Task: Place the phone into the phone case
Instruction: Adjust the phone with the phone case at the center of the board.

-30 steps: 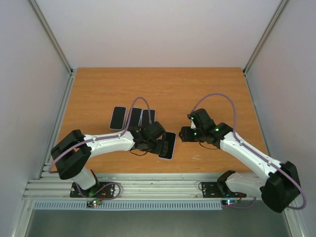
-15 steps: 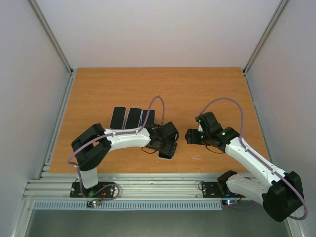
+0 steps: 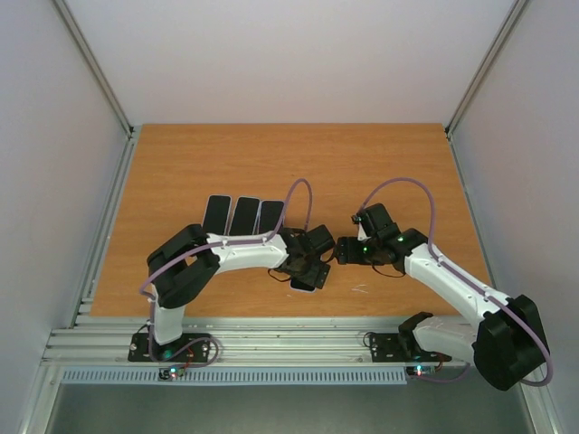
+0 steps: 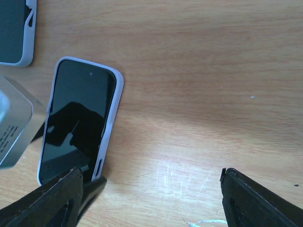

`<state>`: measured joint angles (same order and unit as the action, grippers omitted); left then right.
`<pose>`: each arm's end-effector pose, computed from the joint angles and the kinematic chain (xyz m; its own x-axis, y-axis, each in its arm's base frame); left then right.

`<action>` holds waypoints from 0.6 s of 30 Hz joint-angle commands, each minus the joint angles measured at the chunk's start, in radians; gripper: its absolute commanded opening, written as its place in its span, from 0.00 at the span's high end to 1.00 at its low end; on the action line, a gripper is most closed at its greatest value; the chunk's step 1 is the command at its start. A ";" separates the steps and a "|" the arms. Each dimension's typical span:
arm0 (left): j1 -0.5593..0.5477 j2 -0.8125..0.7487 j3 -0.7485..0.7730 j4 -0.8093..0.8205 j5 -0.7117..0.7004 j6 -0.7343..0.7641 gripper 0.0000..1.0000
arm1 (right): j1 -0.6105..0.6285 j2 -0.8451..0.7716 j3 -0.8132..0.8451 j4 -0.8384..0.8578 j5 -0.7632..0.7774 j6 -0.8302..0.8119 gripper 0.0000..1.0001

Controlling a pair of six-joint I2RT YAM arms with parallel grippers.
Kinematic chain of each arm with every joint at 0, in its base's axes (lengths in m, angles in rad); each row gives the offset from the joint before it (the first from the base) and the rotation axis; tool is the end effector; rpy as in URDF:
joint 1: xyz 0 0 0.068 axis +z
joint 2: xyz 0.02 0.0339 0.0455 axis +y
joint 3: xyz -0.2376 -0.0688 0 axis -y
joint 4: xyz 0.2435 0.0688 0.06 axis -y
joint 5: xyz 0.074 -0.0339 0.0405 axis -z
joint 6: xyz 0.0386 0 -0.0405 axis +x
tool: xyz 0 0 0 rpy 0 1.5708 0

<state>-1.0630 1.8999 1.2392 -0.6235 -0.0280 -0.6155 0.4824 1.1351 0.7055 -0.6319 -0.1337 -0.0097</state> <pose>0.1749 -0.3120 0.1283 -0.8829 0.3997 -0.2463 0.4407 0.8864 -0.1413 0.1932 0.1070 0.1840 -0.7684 -0.4132 -0.4887 -0.5248 0.8439 0.1116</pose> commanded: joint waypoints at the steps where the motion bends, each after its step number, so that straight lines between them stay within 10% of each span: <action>1: -0.008 0.043 0.020 -0.055 -0.058 0.013 0.01 | -0.009 0.014 -0.011 0.035 -0.038 -0.020 0.20; 18: -0.009 -0.153 -0.225 0.138 -0.021 0.029 0.22 | -0.101 0.194 0.012 0.217 -0.349 -0.019 0.27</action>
<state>-1.0679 1.8290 1.1160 -0.5671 -0.0677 -0.5976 0.4057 1.2667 0.7017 -0.5018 -0.3477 -0.0185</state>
